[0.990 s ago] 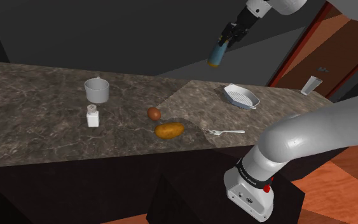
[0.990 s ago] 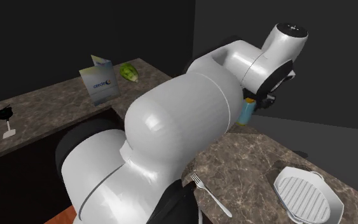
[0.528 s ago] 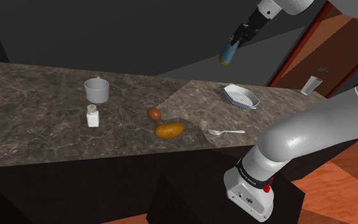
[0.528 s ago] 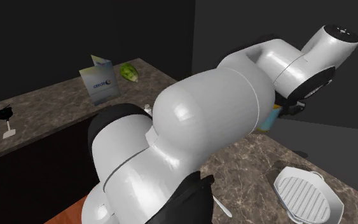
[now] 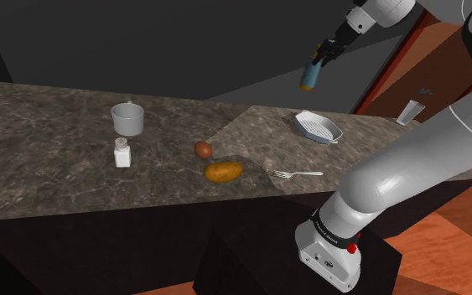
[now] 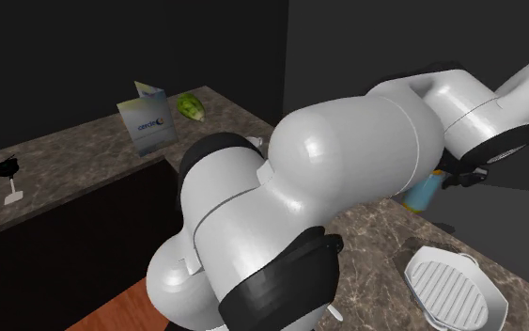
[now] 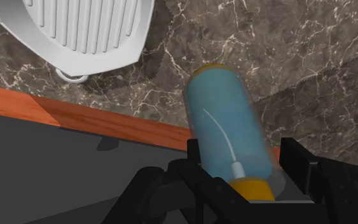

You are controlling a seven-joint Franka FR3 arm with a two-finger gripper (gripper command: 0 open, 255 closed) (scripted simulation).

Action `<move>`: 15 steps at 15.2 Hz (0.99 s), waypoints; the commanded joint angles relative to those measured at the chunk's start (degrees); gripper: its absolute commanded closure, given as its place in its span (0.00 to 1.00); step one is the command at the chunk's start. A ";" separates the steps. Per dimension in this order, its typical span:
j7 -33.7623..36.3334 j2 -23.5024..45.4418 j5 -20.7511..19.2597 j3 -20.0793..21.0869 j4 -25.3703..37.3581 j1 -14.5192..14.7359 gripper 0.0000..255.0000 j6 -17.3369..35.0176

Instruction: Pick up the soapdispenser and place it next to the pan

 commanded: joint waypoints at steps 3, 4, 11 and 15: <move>-0.86 0.04 0.25 -0.24 -2.83 -0.07 1.00 2.79; -1.07 0.09 0.34 -0.30 -3.54 -0.07 1.00 3.53; -2.78 0.84 1.32 -0.84 -8.18 0.01 1.00 8.63; -3.98 1.60 2.17 -1.24 -10.56 0.16 1.00 11.51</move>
